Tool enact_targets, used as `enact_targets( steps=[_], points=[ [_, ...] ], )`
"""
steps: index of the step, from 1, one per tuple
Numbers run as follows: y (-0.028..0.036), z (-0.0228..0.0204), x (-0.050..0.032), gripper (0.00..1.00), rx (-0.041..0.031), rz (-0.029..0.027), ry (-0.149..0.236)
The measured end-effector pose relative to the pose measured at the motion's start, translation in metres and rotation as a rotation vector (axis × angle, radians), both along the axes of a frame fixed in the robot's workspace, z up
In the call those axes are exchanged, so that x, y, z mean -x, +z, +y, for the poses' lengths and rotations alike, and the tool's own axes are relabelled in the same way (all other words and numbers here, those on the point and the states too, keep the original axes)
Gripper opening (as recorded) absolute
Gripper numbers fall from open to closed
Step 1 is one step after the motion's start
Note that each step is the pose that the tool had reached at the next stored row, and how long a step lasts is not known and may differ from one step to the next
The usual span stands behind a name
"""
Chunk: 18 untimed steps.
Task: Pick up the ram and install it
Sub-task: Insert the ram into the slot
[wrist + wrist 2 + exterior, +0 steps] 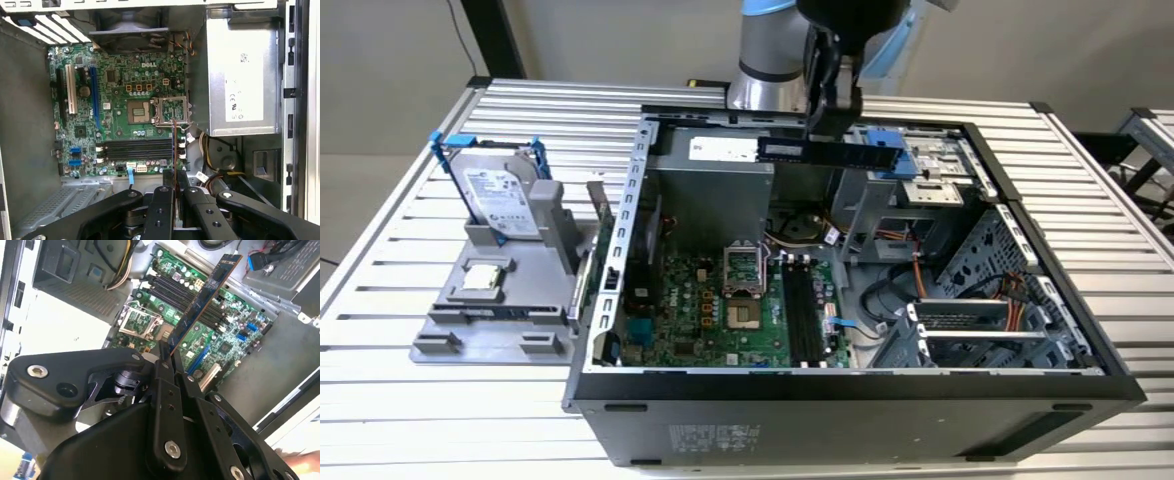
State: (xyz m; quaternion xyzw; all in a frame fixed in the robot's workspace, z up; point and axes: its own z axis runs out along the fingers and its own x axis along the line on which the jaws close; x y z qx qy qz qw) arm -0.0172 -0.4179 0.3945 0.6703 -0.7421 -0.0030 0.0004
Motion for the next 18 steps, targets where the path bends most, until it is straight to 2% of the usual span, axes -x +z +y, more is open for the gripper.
enact_targets(
  steps=[12,15,18],
  points=[
    [0.0,0.0,0.0,0.0,0.0,0.0,-0.195],
    [0.0,-0.0001,0.0,0.0,0.0,0.0,-0.224],
    [0.0,-0.0002,-0.0001,0.0,0.0001,0.0,-0.227]
  ],
)
